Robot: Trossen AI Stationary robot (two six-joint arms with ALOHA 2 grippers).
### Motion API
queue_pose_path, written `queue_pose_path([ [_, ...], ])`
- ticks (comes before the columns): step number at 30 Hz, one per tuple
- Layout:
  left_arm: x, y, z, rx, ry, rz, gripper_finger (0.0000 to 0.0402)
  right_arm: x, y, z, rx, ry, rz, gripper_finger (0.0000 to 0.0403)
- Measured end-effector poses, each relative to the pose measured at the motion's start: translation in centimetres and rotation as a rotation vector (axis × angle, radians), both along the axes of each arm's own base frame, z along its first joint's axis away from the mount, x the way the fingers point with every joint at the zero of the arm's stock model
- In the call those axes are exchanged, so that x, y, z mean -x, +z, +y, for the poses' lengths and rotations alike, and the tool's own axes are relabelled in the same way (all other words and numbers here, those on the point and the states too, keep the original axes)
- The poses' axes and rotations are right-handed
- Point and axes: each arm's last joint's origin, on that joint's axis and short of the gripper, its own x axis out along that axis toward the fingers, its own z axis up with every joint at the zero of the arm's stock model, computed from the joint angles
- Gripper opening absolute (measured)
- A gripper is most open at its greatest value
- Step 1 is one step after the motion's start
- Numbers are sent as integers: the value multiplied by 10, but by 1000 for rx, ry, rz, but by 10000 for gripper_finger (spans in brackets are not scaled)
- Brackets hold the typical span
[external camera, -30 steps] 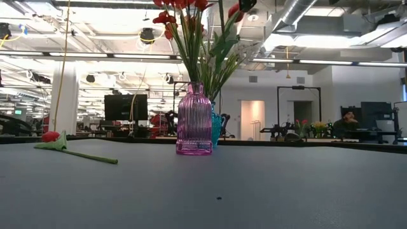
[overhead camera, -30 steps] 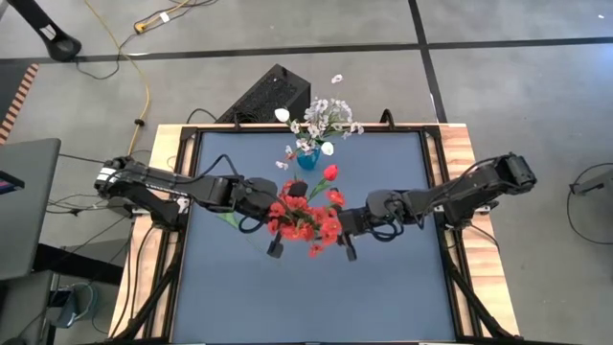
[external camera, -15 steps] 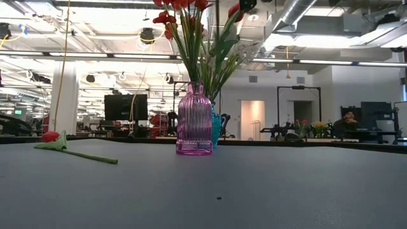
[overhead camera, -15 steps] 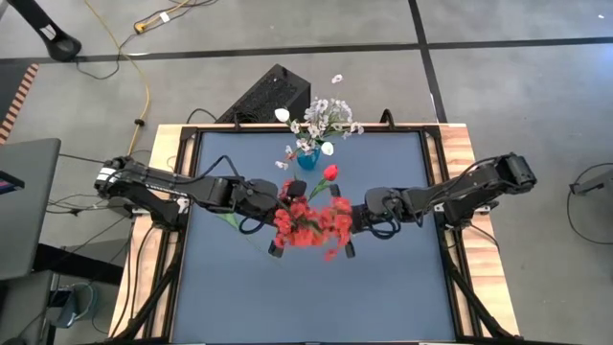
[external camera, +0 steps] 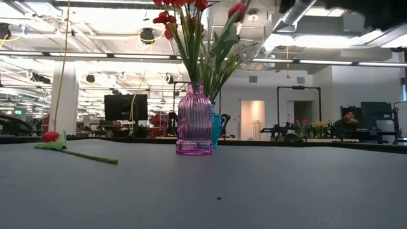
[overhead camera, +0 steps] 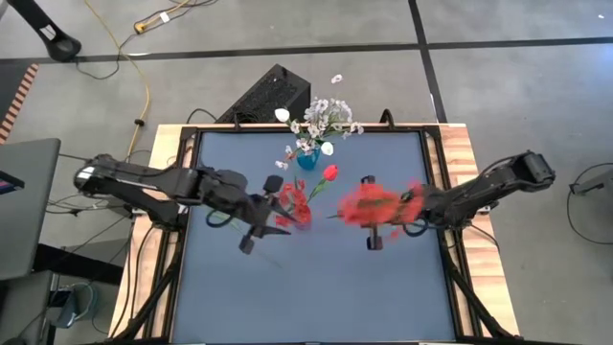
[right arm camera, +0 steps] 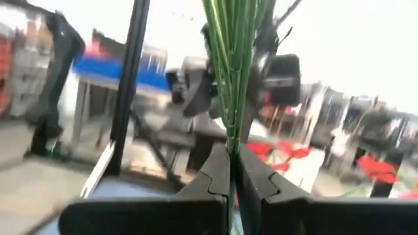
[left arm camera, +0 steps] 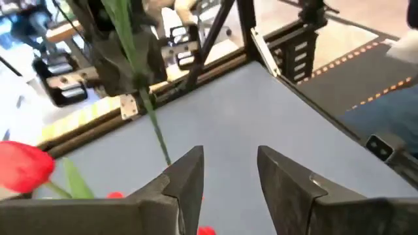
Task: Sort flowers into vase by color
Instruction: Put the red flowers into the purple vase
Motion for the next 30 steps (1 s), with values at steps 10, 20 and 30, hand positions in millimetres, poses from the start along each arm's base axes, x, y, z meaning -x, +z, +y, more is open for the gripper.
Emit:
queue_pose_path([
  [10,34,-28,22,12,129,-110,127,-11,-38,-8,-46,-37,-174,31],
  [20,78,-52,37,95,245,-266,127,-49,-64,-25,-130,-86,-127,31],
  [30,91,-89,48,161,359,-267,127,-64,-73,-35,-140,-123,-103,31],
])
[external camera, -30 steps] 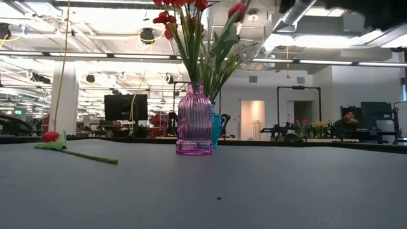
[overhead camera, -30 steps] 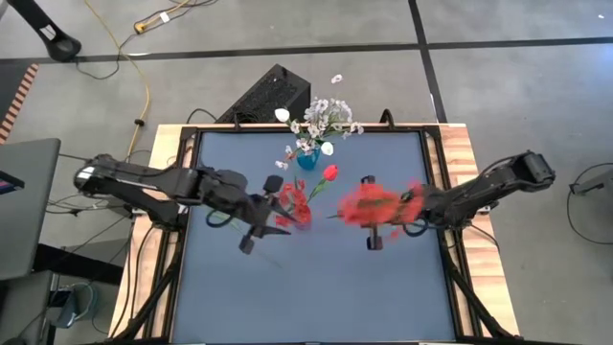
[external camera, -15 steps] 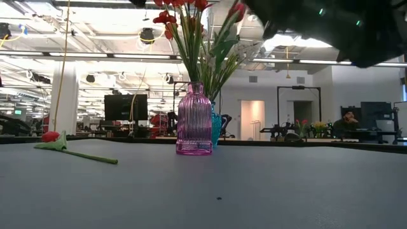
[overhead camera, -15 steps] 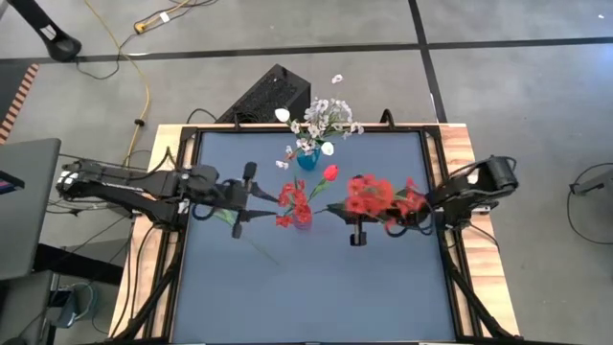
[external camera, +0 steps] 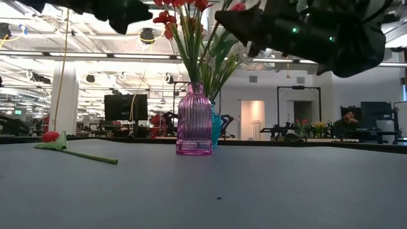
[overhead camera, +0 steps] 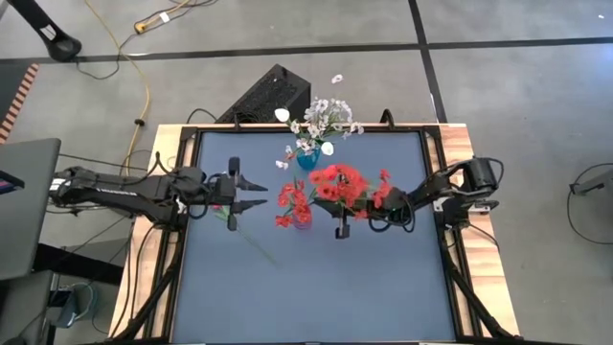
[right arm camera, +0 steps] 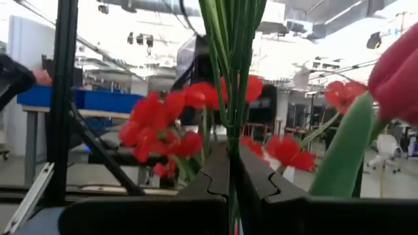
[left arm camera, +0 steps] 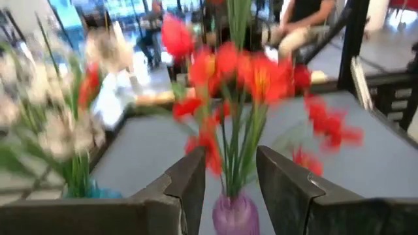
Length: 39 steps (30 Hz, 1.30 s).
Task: Sort flowers into vase by color
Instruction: Put the red flowers into the purple vase, then put the red tulip into the purple vase
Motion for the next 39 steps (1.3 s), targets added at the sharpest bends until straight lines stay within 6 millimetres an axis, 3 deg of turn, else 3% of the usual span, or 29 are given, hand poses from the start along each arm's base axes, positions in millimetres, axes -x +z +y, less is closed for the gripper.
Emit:
queue_pose_path([
  [13,-3,-2,2,28,7,-11,127,-12,-22,-5,-43,-27,69,31],
  [29,-3,-1,2,31,7,-15,127,-17,-32,-12,-68,-41,164,31],
  [39,-3,-1,2,31,7,-15,127,-19,-29,-11,-61,-38,152,145],
])
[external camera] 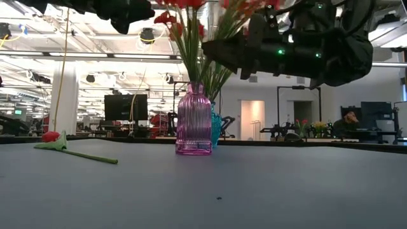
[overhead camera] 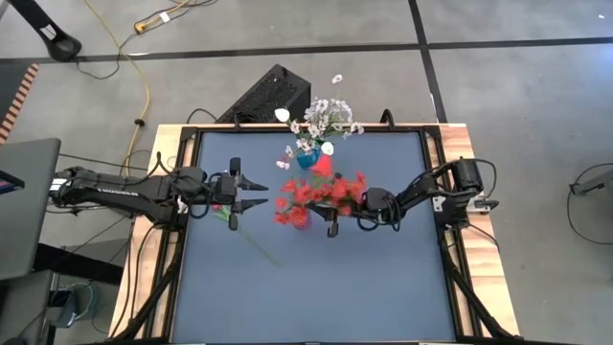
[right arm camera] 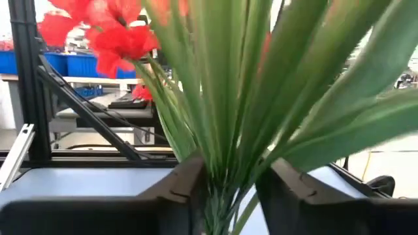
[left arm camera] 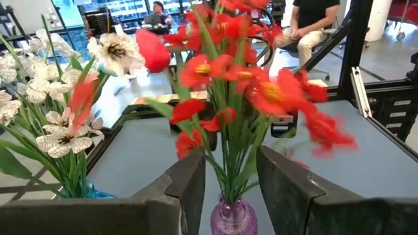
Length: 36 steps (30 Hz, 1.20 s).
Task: Sort flowers into vase by color
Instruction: Put the red tulip into the purple vase
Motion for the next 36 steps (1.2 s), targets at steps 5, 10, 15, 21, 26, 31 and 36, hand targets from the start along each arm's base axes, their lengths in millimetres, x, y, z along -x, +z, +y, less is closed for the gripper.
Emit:
queue_pose_path([
  [5,0,0,0,0,0,0,127,-8,2,2,0,7,52,190],
  [10,0,-1,0,3,0,9,127,-17,10,3,-25,12,215,217],
  [15,0,-1,0,12,-8,9,127,-19,26,6,-17,16,411,227],
  [21,1,-6,-1,23,-35,57,127,-13,51,11,-3,28,607,228],
  [26,1,-9,-1,40,-32,97,127,-4,70,18,9,52,671,228],
  [31,4,-19,-2,72,-59,198,127,8,83,27,2,76,766,228],
  [36,5,-41,-5,152,-132,422,127,20,86,39,-55,129,839,228],
])
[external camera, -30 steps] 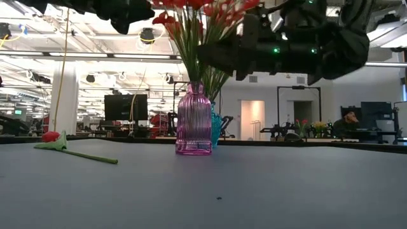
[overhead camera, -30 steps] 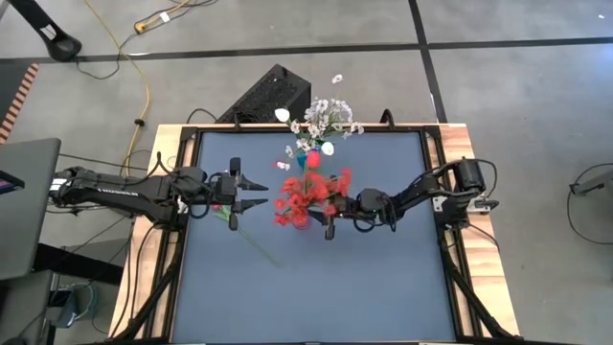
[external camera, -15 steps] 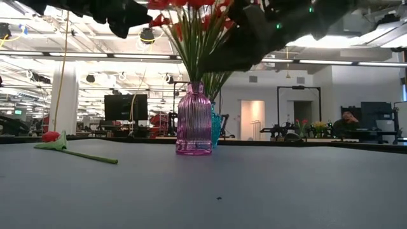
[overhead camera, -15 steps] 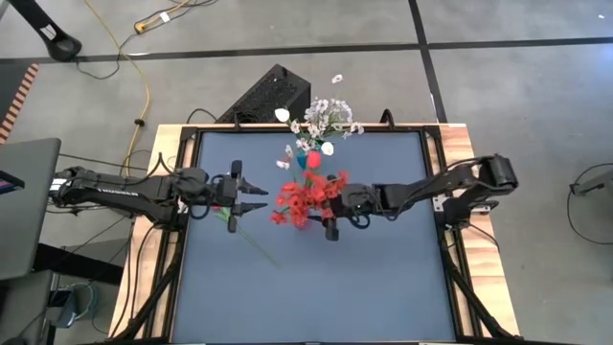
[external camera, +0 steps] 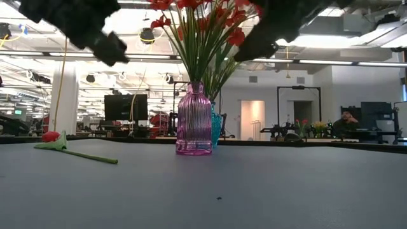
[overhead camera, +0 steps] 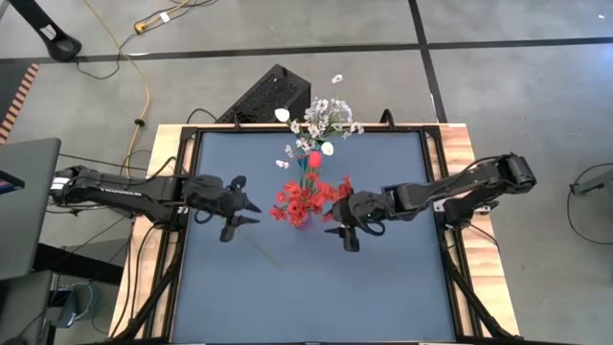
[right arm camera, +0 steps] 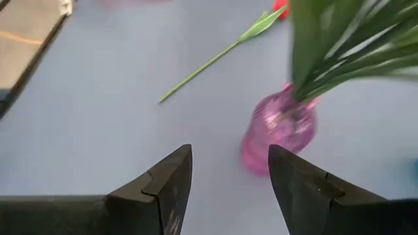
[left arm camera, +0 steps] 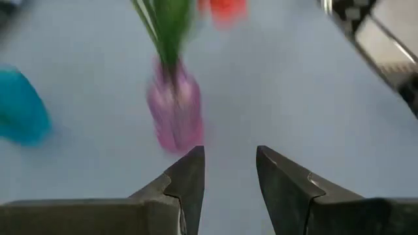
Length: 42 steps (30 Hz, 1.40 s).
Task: Sort flowers into vase by color
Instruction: Put the red tulip into the purple vase
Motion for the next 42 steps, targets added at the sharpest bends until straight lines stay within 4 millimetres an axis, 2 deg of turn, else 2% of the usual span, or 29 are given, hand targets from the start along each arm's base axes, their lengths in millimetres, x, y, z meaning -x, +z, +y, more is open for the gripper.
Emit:
queue_pose_path([
  [7,-5,-38,-6,-20,-119,325,127,9,-3,18,-8,49,63,225],
  [13,-19,-65,-13,-57,-180,463,127,10,-6,27,-17,71,78,221],
  [23,-29,-104,-13,-80,-194,672,127,11,-8,29,-20,65,82,221],
  [29,-29,-113,-13,-121,-233,742,118,11,-8,29,-26,60,75,220],
  [32,-27,-114,-15,-159,-268,756,90,10,-6,29,-38,52,56,220],
  [37,-25,-114,-18,-183,-265,769,14,10,-6,32,-49,34,54,220],
  [42,-29,-108,-23,-147,-254,738,2,9,-7,44,-33,43,22,220],
])
